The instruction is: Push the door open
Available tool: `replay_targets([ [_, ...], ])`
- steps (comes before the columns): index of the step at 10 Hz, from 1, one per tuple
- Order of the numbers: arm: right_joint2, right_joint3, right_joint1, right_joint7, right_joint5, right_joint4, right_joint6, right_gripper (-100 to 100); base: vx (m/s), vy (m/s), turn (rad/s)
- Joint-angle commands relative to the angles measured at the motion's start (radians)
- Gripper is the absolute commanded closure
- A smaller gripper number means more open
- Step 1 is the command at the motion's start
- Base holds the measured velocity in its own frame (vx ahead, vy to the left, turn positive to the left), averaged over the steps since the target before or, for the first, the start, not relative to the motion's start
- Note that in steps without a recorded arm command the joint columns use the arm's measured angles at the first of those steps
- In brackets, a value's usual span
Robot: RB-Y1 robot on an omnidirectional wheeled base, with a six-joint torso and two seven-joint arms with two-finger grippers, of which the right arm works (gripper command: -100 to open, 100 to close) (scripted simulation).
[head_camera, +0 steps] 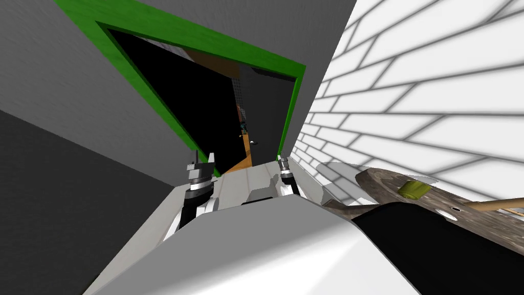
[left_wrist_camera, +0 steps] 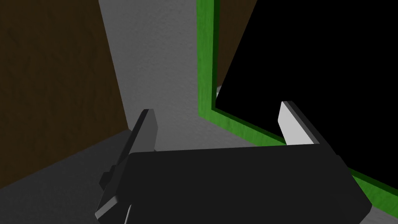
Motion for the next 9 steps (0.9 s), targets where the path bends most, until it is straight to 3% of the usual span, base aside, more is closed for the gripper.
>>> replay_targets([
  [1,-0.007,0.025,-0.012,-0.008,0.002,0.043,-0.011,-100,0.193,0.041,-0.131],
  [9,-0.028,0.092,-0.081,-0.041,0.004,0.214,-0.048,-100,0.130,0.043,-0.071],
])
